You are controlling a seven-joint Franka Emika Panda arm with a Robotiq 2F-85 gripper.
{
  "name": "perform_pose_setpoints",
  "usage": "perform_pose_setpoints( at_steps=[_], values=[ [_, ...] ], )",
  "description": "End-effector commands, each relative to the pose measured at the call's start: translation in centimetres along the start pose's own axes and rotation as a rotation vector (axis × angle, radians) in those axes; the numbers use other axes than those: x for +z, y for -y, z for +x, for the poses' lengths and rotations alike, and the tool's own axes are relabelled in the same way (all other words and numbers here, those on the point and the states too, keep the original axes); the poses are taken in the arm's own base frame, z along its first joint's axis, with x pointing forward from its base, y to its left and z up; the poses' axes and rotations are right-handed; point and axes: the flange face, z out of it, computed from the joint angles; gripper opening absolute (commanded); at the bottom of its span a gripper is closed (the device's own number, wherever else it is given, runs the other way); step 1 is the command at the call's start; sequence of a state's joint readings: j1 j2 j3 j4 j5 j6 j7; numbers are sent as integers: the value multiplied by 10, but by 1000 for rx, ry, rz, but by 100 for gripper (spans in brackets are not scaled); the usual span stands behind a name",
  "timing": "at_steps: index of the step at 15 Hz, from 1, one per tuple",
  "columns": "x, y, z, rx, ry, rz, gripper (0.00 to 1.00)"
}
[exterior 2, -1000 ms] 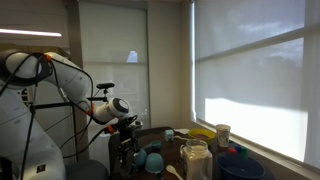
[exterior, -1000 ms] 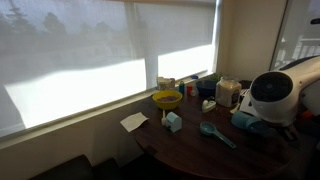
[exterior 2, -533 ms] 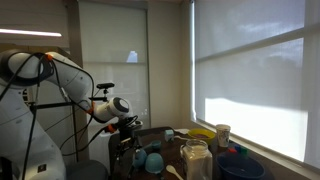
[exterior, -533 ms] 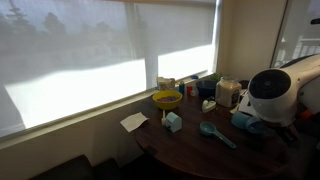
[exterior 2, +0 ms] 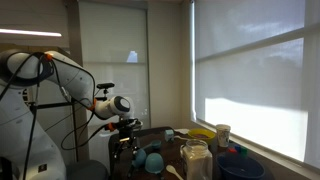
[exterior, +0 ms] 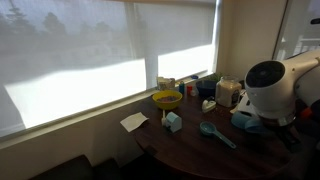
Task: Turn the three serving spoons upside down, starting with one on far right moving to the far left
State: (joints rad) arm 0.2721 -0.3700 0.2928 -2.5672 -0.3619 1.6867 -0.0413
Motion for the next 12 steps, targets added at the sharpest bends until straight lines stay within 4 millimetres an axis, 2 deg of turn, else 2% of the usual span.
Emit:
perform_pose_setpoints(
  at_steps=[1, 7, 12],
  values=[
    [-5, 1, 3, -30, -25, 64, 100],
    [-14, -14, -7, -7, -68, 107, 100],
    [-45, -43, -20, 19, -284, 197, 100]
  ],
)
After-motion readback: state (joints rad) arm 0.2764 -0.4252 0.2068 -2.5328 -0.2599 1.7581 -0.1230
